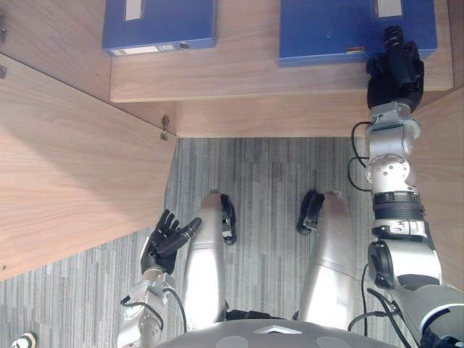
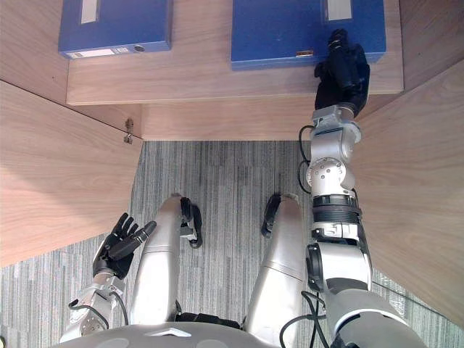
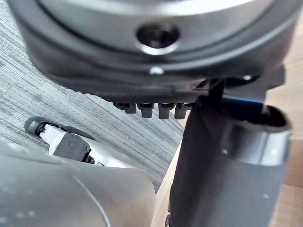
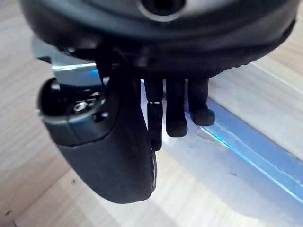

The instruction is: Walk over to the cabinet, pick up the folder, carry it to the office cabinet, place the folder inside the office cabinet, then close the office cabinet door

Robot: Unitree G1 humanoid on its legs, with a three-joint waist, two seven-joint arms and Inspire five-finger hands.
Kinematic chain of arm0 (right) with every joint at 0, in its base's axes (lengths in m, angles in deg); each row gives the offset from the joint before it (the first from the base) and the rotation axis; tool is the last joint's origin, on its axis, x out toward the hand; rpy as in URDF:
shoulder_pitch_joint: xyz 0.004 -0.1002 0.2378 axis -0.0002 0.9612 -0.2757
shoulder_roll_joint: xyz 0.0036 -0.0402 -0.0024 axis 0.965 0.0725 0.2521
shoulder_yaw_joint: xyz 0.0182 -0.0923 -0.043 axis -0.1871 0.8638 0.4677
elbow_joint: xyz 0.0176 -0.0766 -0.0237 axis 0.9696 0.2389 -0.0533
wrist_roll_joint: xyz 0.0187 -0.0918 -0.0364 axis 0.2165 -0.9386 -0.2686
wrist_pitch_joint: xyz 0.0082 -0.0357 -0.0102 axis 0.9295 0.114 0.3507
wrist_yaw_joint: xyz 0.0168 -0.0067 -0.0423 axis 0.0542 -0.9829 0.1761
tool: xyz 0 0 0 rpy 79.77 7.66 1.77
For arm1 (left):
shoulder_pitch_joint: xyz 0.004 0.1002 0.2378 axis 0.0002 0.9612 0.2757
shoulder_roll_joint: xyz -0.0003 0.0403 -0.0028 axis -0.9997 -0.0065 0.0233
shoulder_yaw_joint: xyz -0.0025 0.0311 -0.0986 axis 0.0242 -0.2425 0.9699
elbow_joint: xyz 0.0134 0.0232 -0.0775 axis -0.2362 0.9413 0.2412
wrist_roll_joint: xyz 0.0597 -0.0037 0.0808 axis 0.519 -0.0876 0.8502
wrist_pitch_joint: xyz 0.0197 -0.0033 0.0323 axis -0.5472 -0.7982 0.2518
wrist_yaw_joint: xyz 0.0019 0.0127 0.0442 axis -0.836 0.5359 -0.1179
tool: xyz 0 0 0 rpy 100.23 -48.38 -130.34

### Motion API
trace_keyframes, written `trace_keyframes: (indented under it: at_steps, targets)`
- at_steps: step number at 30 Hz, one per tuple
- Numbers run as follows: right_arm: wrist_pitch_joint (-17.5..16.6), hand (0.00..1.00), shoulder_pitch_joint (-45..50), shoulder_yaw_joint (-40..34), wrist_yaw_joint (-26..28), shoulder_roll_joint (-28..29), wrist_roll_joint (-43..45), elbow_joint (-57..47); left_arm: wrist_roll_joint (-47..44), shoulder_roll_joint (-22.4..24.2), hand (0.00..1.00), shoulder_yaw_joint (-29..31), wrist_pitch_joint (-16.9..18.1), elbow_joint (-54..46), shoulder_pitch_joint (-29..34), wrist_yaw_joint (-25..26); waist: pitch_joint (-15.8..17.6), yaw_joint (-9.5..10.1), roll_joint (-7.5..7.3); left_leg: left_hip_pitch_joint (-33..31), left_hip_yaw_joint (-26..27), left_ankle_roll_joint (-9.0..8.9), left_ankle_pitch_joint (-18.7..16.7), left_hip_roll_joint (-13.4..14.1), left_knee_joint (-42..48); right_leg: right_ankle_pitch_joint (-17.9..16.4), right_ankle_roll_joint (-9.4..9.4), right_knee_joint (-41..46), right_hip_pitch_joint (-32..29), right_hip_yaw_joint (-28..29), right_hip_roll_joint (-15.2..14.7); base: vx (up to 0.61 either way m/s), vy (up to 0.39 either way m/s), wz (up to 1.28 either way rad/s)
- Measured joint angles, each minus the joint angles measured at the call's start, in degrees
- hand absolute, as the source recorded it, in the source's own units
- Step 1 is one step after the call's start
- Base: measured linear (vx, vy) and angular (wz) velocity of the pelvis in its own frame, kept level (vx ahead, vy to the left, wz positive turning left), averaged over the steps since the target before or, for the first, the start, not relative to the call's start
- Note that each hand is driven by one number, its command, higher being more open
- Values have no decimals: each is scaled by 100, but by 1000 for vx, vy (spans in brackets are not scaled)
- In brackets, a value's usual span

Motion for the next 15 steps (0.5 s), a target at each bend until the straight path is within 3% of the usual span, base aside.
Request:
trace_keyframes:
  at_steps: [5,15]
  targets:
    - [10,100,386,-77,445,257,-313,8,4,6,100,-26,-4,15,-17,1,0,-17,0,151,-8,-18,8,-9,-100,-19,-27,-62,145,-28,-1,0,0,0]
    - [185,100,820,-150,649,530,-667,520,9,7,100,-16,-17,312,-26,3,-207,-9,-39,1053,177,-41,261,-5,-1182,182,-16,-1069,1030,-165,71,54,5,-3]
